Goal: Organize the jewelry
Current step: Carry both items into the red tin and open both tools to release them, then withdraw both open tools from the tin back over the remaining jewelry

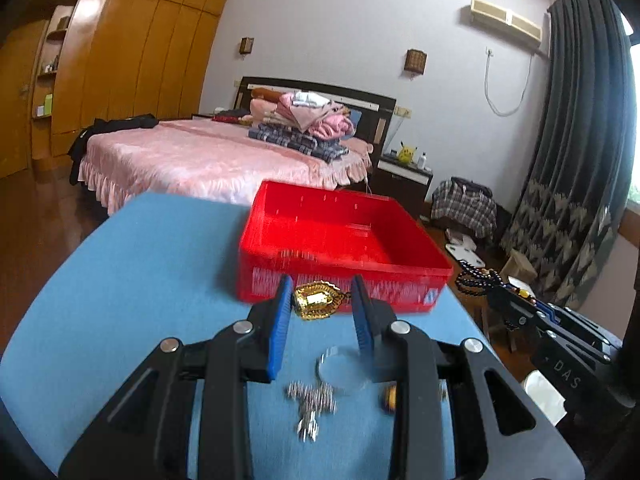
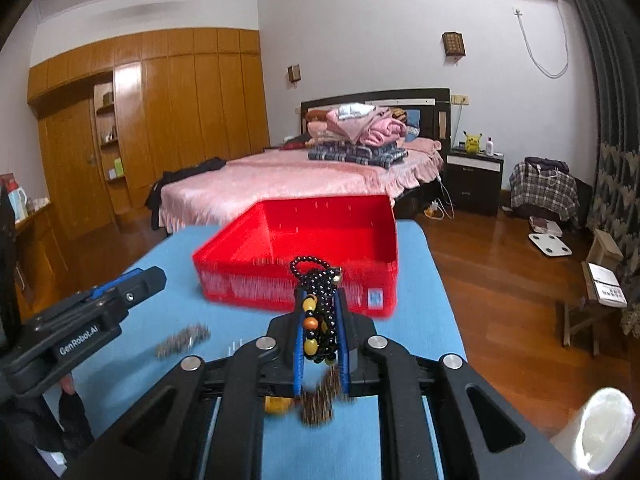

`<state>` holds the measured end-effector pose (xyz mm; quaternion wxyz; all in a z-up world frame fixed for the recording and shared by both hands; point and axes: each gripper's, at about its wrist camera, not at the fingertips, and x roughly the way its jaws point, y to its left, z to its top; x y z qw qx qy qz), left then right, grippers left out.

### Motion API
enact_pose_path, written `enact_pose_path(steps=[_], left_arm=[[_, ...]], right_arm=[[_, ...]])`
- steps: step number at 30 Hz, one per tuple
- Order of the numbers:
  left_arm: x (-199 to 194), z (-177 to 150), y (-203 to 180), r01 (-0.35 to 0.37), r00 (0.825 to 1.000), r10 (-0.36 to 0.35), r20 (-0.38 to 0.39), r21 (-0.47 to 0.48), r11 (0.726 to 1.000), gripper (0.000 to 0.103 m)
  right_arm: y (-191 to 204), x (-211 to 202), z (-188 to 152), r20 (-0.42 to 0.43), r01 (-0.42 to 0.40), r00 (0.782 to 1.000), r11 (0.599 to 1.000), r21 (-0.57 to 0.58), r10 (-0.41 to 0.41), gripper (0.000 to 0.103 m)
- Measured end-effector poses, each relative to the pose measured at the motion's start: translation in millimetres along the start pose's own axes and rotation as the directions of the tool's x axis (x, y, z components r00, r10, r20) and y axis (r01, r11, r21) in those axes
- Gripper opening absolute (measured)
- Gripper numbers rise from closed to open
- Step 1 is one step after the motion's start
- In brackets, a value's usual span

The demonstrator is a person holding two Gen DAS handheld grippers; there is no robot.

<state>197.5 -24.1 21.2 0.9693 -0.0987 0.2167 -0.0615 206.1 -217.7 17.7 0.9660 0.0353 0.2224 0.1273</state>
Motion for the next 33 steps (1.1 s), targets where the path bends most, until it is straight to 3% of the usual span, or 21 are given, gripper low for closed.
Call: enact_pose_path(steps=[9, 21, 22, 23, 26, 28, 30, 32, 33], left_arm=[[61, 49, -2, 0.046, 0.999, -0.046, -0.003, -0.001, 0.999, 0.028], [126, 60, 11, 0.028, 0.995, -0.026, -0.099, 0.023, 0.999, 0.030], [129, 60, 14, 0.026, 0.994, -0.024, -0.109, 0.018, 1.000, 0.030], [130, 59, 16, 0.025, 0.993, -0.024, -0.115, 0.013, 1.000, 0.032], [125, 59, 22, 0.008, 0.994, -0.008, -0.110, 0.000, 1.000, 0.064], [115, 60, 27, 0.009, 0.996, -0.011, -0.093, -0.016, 1.000, 0.071], [104, 61, 31, 0.012, 0.996, -0.015, -0.088, -0.028, 1.000, 0.081], [88, 59, 37, 0.015, 0.996, -0.018, -0.087, -0.030, 0.999, 0.084], [80, 58, 39, 0.005, 0.996, -0.007, -0.090, -0.023, 1.000, 0.088]], right_arm=[[-10, 60, 44, 0.003, -0.043, 0.999, 0.998, 0.034, 0.043, 0.013], [-24, 121, 51, -0.070, -0.038, 0.997, 0.998, 0.057, 0.042, 0.015], [-23, 126, 51, -0.080, -0.029, 0.996, 0.998, 0.058, 0.033, 0.021], [-25, 129, 50, -0.094, -0.026, 0.995, 0.998, 0.063, 0.032, 0.038], [-30, 121, 46, -0.073, -0.017, 0.997, 0.997, 0.072, 0.023, 0.050], [-33, 112, 46, -0.054, -0.008, 0.998, 0.997, 0.081, 0.013, 0.067], [-35, 95, 43, -0.031, 0.006, 1.000, 0.996, 0.089, -0.004, 0.079], [-36, 83, 39, -0.017, 0.028, 0.999, 0.995, 0.099, -0.027, 0.095], [-38, 74, 36, -0.013, 0.046, 0.999, 0.993, 0.105, -0.045, 0.096]])
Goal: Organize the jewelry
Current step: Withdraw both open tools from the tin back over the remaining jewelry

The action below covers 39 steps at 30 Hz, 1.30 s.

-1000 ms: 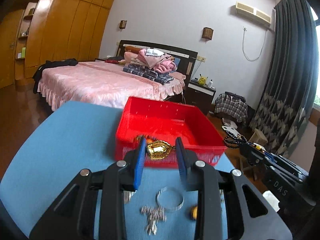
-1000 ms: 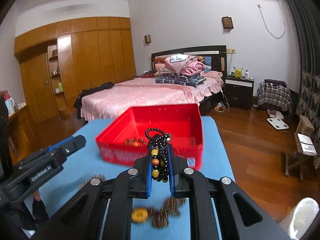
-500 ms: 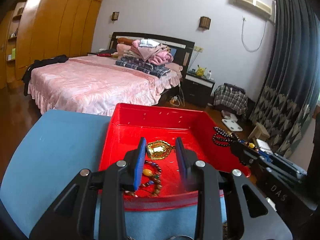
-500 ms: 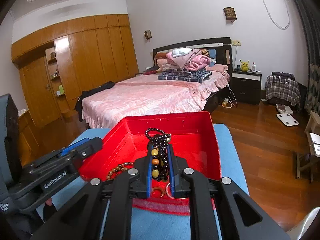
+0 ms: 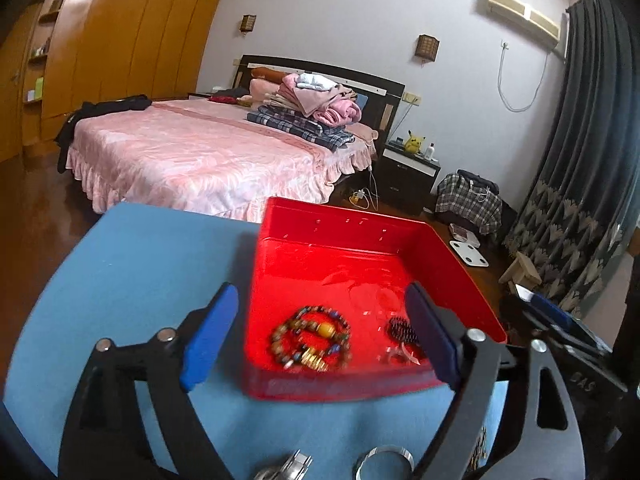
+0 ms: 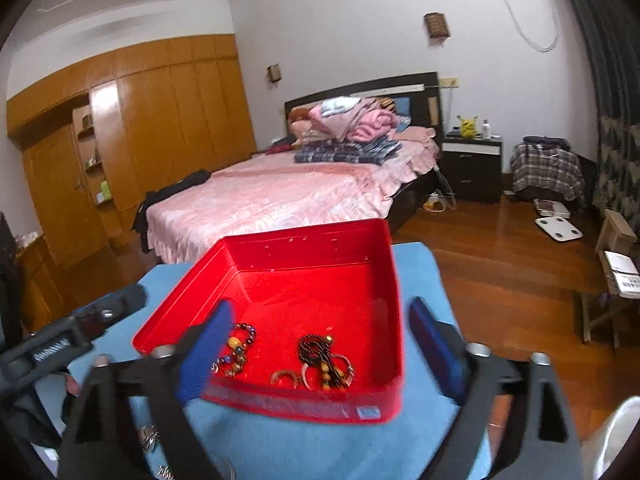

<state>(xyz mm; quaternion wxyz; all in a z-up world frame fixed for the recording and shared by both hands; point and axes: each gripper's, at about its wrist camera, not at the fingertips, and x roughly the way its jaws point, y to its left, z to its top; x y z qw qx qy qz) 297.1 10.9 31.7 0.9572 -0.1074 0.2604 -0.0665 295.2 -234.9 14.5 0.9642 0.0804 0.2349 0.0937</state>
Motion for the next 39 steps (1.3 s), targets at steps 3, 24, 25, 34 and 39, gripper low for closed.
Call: enact_pose_path(steps=[3, 24, 25, 34, 39], left_arm=[[-21, -9, 7, -0.024, 1.000, 0.024, -0.003, 0.022, 0.999, 0.090], [-56, -102, 29, -0.099, 0.974, 0.104, -0.200, 0.034, 0.995, 0.091], [-53, -103, 30, -0.103, 0.972, 0.108, -0.210, 0.036, 0.994, 0.091], [-31, -99, 36, -0.116, 0.953, 0.119, -0.278, 0.026, 0.993, 0.091], [-21, -96, 39, -0.112, 0.944, 0.111, -0.310, 0.016, 0.994, 0.091]], right_arm=[[-6, -22, -12, -0.011, 0.018, 1.000, 0.999, 0.026, -0.018, 0.097], [-23, -78, -83, -0.122, 0.121, 0.986, 0.990, 0.066, -0.112, 0.097], [-23, -77, -85, -0.126, 0.120, 0.986, 0.991, 0.060, -0.112, 0.097], [-19, -76, -90, -0.136, 0.118, 0.984, 0.992, 0.044, -0.111, 0.097], [-18, -75, -91, -0.139, 0.119, 0.984, 0.992, 0.037, -0.113, 0.097]])
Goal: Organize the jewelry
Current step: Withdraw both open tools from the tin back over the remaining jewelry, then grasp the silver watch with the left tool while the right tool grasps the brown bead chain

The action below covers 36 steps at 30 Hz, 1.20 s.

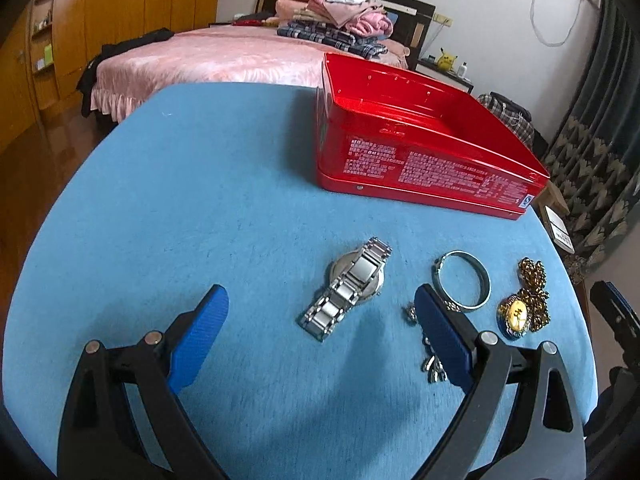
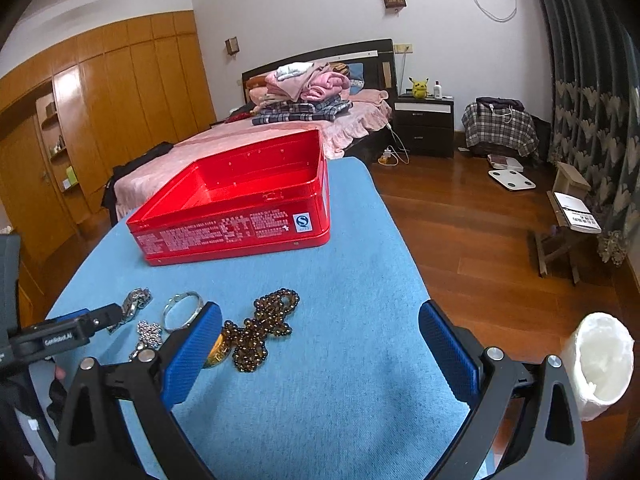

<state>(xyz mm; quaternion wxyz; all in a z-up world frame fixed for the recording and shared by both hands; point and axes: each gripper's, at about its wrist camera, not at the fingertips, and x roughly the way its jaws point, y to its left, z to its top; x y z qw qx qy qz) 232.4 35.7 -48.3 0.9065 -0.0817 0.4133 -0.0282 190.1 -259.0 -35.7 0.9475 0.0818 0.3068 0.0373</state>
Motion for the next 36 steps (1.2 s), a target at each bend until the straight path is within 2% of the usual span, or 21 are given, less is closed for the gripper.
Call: enact_pose_path(steps=[5, 7, 9, 15, 16, 21, 24, 28, 32, 36], left_arm=[[8, 4, -4, 0.001, 1.000, 0.000, -0.027, 0.008, 1.000, 0.091], [11, 7, -6, -0.010, 0.999, 0.011, -0.035, 0.019, 1.000, 0.085], [13, 7, -7, -0.018, 0.999, 0.020, -0.037, 0.033, 0.999, 0.075], [19, 8, -22, -0.018, 0.998, 0.024, -0.055, 0.110, 0.994, 0.065], [19, 8, -25, -0.020, 0.998, 0.027, -0.056, 0.124, 0.992, 0.062], [18, 8, -28, -0.048, 0.997, 0.056, -0.052, 0.142, 0.989, 0.030], [16, 9, -25, -0.056, 0.997, 0.062, -0.048, 0.122, 0.991, 0.029], [7, 4, -15, -0.102, 0.994, 0.103, -0.034, 0.021, 0.995, 0.029], [-2, -5, -12, -0.126, 0.992, 0.125, -0.015, -0.033, 0.992, 0.029], [-1, -5, -11, -0.123, 0.992, 0.122, -0.011, -0.039, 0.992, 0.029]], right_arm=[[0, 2, -2, -0.002, -0.002, 1.000, 1.000, -0.009, 0.002, 0.097], [0, 2, -2, -0.004, -0.001, 1.000, 1.000, -0.014, 0.001, 0.097], [0, 4, -2, -0.007, -0.001, 1.000, 1.000, -0.015, 0.001, 0.097], [2, 8, -1, -0.015, -0.010, 1.000, 1.000, -0.021, 0.010, 0.097], [3, 9, -1, -0.018, -0.013, 1.000, 1.000, -0.024, 0.013, 0.097], [7, 13, -2, -0.044, -0.044, 0.998, 0.998, -0.033, 0.043, 0.097], [11, 16, -3, -0.059, -0.056, 0.997, 0.997, -0.045, 0.053, 0.096], [13, 19, -3, -0.083, -0.062, 0.995, 0.996, -0.058, 0.057, 0.095], [15, 25, 0, -0.106, -0.063, 0.993, 0.997, -0.052, 0.057, 0.081], [19, 36, 2, -0.146, -0.062, 0.988, 0.996, -0.057, 0.053, 0.072]])
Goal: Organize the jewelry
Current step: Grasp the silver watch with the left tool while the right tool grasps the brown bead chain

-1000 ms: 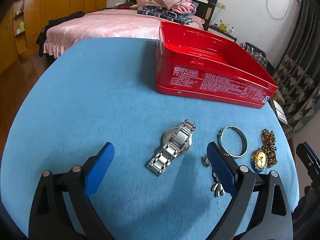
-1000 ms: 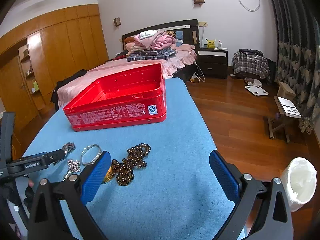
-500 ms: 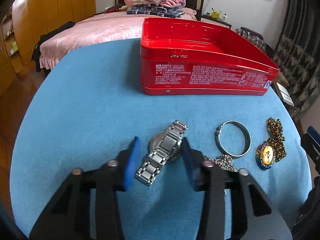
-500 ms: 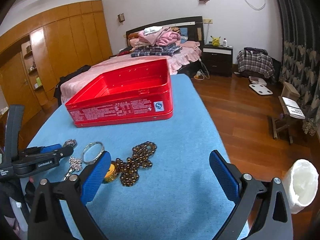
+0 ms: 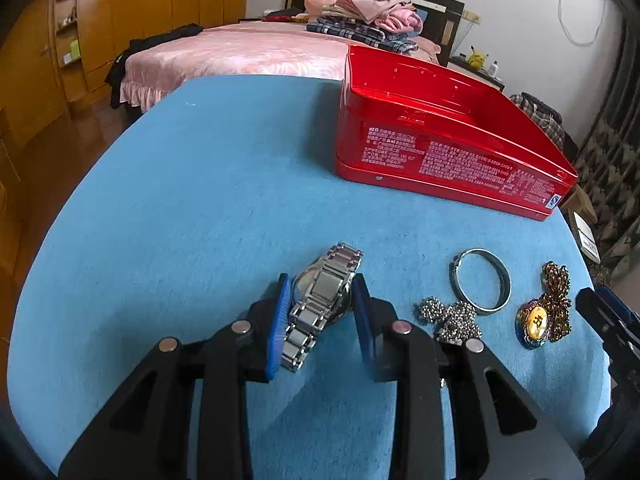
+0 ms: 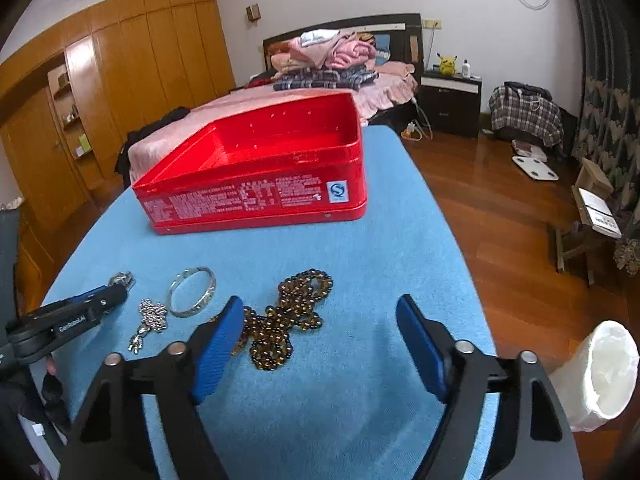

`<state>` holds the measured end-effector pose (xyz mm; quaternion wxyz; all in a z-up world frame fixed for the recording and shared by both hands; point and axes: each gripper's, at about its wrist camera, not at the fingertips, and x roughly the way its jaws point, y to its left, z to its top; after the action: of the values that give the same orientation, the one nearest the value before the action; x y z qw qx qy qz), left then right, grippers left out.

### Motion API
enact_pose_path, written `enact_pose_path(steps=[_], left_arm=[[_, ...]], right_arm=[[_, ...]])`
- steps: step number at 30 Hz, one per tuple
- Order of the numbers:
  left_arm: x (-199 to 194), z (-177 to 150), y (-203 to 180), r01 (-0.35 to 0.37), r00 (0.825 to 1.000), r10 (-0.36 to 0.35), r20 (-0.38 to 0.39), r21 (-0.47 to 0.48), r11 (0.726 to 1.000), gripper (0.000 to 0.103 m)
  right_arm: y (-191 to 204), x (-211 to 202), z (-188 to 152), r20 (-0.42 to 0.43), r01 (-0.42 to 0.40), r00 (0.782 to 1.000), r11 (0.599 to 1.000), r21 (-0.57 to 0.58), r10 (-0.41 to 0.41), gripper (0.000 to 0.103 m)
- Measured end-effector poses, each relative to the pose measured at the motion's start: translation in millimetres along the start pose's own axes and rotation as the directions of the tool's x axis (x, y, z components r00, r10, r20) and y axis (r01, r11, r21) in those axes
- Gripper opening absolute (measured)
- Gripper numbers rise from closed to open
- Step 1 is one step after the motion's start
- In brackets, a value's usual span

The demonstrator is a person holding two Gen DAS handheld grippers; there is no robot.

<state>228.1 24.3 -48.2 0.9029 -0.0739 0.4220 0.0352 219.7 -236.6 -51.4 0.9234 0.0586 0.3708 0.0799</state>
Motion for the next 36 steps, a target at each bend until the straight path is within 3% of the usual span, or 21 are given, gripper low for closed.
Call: enact_pose_path(steps=[2, 8, 11, 14, 21, 26, 31, 34, 35, 36], left_arm=[[1, 0, 0, 0.003, 1.000, -0.003, -0.002, 0.003, 1.000, 0.029], [1, -2, 1, 0.008, 1.000, -0.008, -0.003, 0.009, 1.000, 0.030], [3, -1, -1, 0.004, 1.000, -0.004, -0.006, 0.017, 1.000, 0.030], [4, -2, -7, -0.001, 1.000, 0.001, -0.009, 0.039, 0.999, 0.037], [4, -4, -7, 0.013, 1.000, -0.012, -0.010, 0.038, 0.999, 0.038], [6, -3, -13, 0.024, 1.000, -0.023, -0.018, 0.065, 0.998, 0.050], [6, -3, -13, 0.028, 0.999, -0.027, -0.018, 0.062, 0.998, 0.050], [5, -3, -13, 0.026, 1.000, -0.025, -0.016, 0.058, 0.998, 0.048], [5, -3, -12, 0.021, 1.000, -0.020, -0.014, 0.054, 0.998, 0.043], [5, -2, -10, 0.013, 1.000, -0.013, -0.011, 0.044, 0.999, 0.036]], right_arm=[[2, 6, 2, -0.028, -0.010, 1.000, 1.000, 0.000, 0.010, 0.065], [6, 22, 4, -0.094, -0.001, 0.996, 1.000, 0.022, 0.003, 0.058], [10, 25, 8, -0.103, -0.028, 0.994, 0.999, 0.021, 0.031, 0.047], [14, 31, 10, -0.121, -0.056, 0.991, 0.998, 0.005, 0.057, 0.044], [8, 21, 4, -0.118, -0.067, 0.991, 0.997, 0.027, 0.069, 0.042], [9, 15, -2, -0.123, -0.051, 0.991, 0.998, 0.038, 0.056, 0.042], [14, 23, 1, -0.120, -0.085, 0.989, 0.996, 0.033, 0.088, 0.042], [15, 27, 5, -0.124, -0.095, 0.987, 0.995, 0.021, 0.097, 0.033], [15, 28, 5, -0.127, -0.121, 0.984, 0.992, 0.021, 0.122, 0.026], [15, 28, 6, -0.128, -0.126, 0.984, 0.992, 0.019, 0.128, 0.026]])
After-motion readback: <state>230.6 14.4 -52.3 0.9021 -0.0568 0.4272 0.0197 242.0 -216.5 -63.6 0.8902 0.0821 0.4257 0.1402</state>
